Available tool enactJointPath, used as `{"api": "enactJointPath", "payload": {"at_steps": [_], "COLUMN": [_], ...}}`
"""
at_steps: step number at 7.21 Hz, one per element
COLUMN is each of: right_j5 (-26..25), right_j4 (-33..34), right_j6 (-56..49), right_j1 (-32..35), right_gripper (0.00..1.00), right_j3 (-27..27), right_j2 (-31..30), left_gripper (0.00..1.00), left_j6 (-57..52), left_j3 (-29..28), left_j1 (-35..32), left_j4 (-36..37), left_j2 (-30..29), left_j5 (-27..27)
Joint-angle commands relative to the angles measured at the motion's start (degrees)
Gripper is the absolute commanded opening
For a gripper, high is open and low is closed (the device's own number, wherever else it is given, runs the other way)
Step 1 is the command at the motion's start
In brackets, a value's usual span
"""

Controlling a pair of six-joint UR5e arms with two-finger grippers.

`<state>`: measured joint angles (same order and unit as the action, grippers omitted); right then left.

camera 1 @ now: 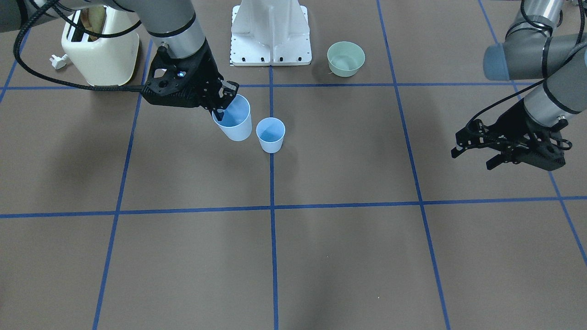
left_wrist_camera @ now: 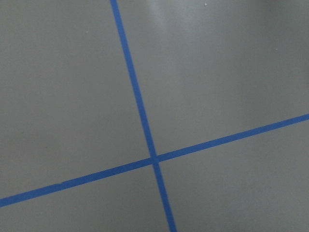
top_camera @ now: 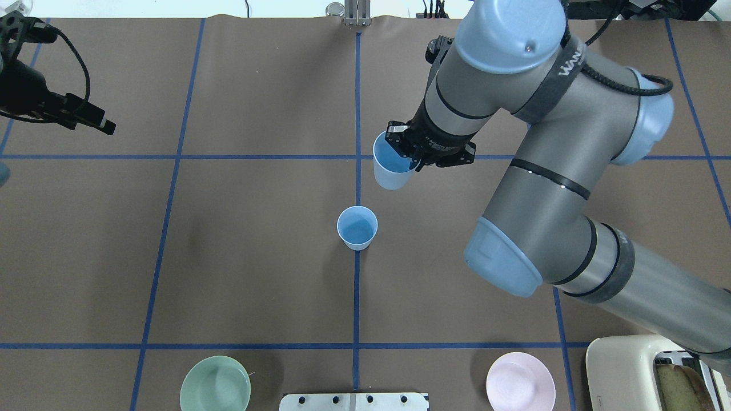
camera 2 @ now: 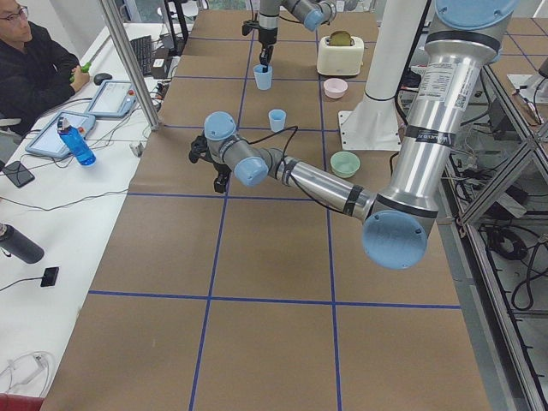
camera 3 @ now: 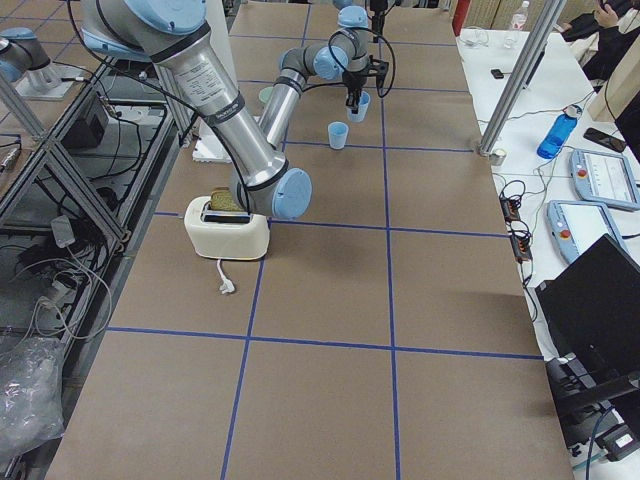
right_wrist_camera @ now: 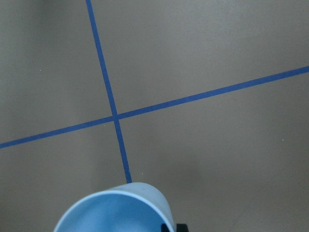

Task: Stack blue cups with both arms
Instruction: 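Withdraw the left arm while the right gripper carries its blue cup toward the placed cup, then lower the right gripper's blue cup into the standing blue cup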

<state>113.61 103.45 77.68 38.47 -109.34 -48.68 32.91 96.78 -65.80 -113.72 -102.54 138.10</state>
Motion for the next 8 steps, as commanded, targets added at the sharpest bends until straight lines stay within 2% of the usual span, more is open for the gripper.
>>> {"api": "enactJointPath", "payload": {"at_steps": [1,2,4,6,8], "right_j5": [-3.12,-4.52,-5.93,-7.17,-9.37], "right_j4": [-4.36,-6.74,-6.94,-6.94,-6.94], "right_j6": [2.98,3.78,4.31,5.54,5.9], "right_j1": [-3.3,-4.35,-5.68,-7.69,-9.55], "right_gripper": [0.0,0.0,0.0,0.0,0.0], "right_j3": [3.14,4.91,7.46,7.65,7.48], "right_j2": [0.25,0.43,2.35,2.54,1.84], "left_gripper": [0.98,0.98,0.98,0.98,0.98], "left_j6": [-2.13,-3.28,-3.46,-3.81,-8.81], "left_j3": [-0.01,-0.01,-0.02,-0.01,-0.45], "left_j1": [-3.26,-5.11,-9.4,-11.1,-14.34], "left_j4": [-0.62,-0.45,-0.36,-0.44,0.17], "left_j2": [1.98,2.08,2.08,2.08,2.95], "left_j5": [1.3,1.38,7.69,8.85,10.43]}}
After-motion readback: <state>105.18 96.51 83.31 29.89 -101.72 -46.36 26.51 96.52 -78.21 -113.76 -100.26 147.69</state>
